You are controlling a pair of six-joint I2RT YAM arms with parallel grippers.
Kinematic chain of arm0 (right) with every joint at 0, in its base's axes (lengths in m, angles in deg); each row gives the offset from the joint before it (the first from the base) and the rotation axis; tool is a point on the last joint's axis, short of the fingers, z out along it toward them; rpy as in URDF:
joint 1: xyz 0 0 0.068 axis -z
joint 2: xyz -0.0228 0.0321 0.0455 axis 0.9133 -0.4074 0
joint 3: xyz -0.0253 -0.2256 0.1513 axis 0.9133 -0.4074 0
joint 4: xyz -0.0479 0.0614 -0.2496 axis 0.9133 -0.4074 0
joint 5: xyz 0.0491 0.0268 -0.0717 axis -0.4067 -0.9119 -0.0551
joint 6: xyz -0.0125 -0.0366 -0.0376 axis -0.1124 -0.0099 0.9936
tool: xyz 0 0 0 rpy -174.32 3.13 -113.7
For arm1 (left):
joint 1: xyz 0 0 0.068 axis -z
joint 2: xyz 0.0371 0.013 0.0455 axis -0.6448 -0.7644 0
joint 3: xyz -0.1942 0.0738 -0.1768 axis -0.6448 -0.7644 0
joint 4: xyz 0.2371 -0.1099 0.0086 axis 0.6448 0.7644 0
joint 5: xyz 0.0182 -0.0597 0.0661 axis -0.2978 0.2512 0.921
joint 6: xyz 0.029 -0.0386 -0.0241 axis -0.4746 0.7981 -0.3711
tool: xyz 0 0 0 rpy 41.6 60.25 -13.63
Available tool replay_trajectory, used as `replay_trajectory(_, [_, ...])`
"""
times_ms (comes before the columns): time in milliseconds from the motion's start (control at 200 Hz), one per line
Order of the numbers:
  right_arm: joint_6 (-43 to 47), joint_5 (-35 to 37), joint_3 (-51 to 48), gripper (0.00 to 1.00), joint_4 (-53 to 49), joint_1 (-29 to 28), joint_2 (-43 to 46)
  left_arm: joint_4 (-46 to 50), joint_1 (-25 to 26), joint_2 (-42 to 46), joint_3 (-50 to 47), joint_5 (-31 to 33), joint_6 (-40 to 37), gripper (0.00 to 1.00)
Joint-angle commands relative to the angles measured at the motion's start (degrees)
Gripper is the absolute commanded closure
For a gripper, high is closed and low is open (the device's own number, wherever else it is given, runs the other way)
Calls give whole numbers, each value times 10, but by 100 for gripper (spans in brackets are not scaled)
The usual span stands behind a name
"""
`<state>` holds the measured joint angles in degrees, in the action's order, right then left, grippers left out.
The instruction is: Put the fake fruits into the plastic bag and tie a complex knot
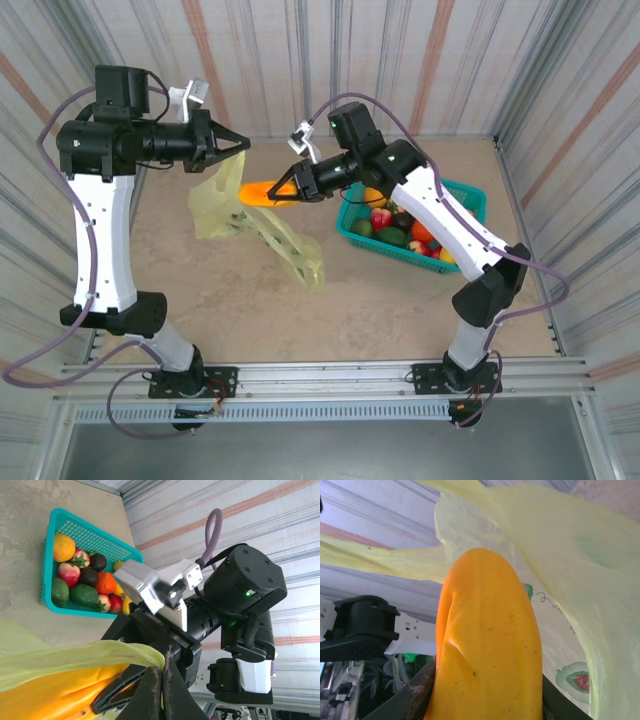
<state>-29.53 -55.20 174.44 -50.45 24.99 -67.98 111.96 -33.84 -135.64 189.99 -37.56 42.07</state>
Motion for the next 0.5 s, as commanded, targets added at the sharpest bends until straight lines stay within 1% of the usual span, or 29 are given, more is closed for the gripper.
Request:
replay_trajectory(0, [18, 33, 32, 70, -20, -6, -30, -24, -6, -1, 13, -42, 11, 100])
replay_trajectory(95, [19, 66, 52, 70, -38, -15, -58, -31, -6, 1, 13, -58, 17, 100])
replay_trajectory(140, [25, 95, 67, 71, -56, -23, -69, -33, -6, 2, 13, -64, 19, 100])
replay_trajectory(195, [33, 145, 86, 69, -80, -30, -81, -37, -5, 3, 14, -75, 24, 100])
replay_trajectory(275, [30, 249, 106, 70, -113, -34, -88, -44, -6, 6, 14, -92, 34, 100])
replay_trajectory(386, [-5, 357, 103, 69, -143, -11, -92, -50, -7, 10, 13, -124, 47, 100])
replay_trajectory(421, [-20, 366, 95, 70, -149, 2, -93, -52, -7, 12, 10, -134, 51, 100])
replay_trajectory(496, [-50, 342, 59, 70, -141, 34, -94, -64, -7, 22, -6, -144, 62, 100])
